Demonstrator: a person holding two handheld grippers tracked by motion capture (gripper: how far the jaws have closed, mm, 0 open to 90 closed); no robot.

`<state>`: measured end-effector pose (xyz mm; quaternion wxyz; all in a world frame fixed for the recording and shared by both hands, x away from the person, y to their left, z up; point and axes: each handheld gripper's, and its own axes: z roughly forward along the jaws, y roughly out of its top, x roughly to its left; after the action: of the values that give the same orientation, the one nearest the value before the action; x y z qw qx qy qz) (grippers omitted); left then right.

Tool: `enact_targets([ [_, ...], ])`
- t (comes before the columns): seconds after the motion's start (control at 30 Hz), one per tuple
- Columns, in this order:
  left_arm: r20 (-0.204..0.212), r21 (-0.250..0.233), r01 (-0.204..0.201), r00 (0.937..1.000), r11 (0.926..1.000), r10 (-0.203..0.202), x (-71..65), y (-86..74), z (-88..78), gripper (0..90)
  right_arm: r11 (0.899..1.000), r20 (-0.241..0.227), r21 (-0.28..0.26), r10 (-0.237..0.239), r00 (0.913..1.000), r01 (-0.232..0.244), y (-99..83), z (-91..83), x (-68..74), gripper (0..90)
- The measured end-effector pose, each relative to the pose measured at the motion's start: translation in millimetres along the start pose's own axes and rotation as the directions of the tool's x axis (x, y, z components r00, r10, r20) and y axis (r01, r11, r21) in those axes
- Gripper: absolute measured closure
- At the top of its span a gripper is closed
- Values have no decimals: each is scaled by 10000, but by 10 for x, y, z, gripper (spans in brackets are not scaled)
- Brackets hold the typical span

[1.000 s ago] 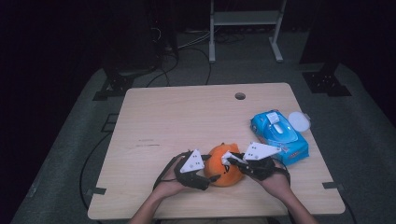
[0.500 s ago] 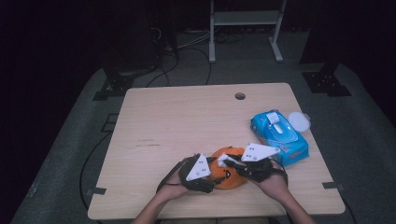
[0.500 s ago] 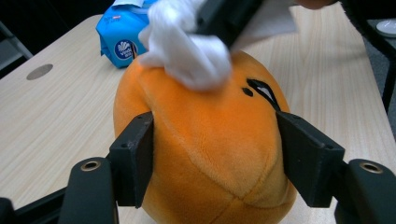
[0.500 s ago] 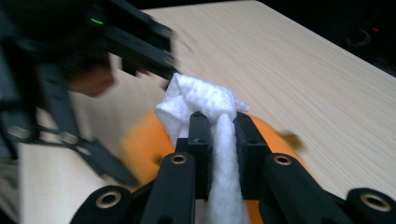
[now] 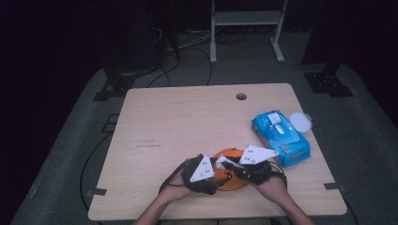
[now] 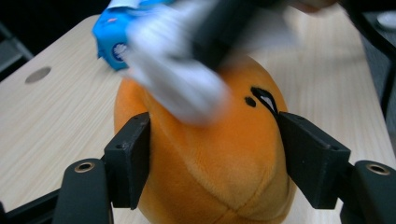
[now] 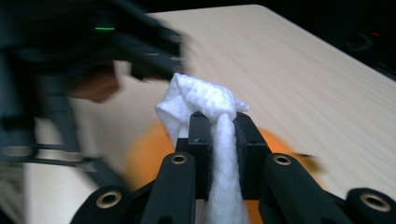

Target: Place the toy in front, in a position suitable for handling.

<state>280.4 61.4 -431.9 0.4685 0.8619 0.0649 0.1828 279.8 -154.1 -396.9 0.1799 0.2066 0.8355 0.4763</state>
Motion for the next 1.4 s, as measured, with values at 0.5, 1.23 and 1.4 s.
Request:
enact_targets([
  [0.5,406,-119,1549,9872,9879,-1543,109,-21,33,264,9995,-585,257,194,9981,-179,-89,-44,2,788],
  [1.23,-384,-597,275,9988,9978,-298,65,66,-4,353,9996,-19,-140,-250,9997,249,42,-163,17,791],
  [1.4,269,-619,508,9984,9968,-492,128,-27,-4,296,9999,-32,115,-47,10000,47,-40,-176,-111,790],
])
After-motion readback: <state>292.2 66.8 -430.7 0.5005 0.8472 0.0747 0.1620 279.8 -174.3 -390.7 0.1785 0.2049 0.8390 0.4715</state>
